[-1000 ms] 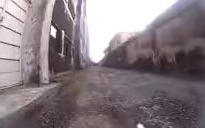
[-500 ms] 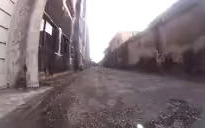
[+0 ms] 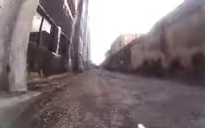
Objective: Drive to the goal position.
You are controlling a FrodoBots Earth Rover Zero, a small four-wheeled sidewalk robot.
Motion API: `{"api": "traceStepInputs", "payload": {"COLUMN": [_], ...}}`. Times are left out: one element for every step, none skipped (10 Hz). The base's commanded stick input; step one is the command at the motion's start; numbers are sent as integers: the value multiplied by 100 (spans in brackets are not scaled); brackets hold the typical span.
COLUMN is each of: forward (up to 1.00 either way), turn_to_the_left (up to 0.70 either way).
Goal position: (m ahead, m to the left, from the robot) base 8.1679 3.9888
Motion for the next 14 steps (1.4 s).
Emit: {"api": "traceStepInputs", "payload": {"forward": [100, 100, 100, 100, 100, 100, 100, 100, 100, 100, 100, 100, 100, 100], "turn_to_the_left": [1, 1, 1, 1, 1, 1, 1, 1, 1, 1, 1, 1, 1, 1]}}
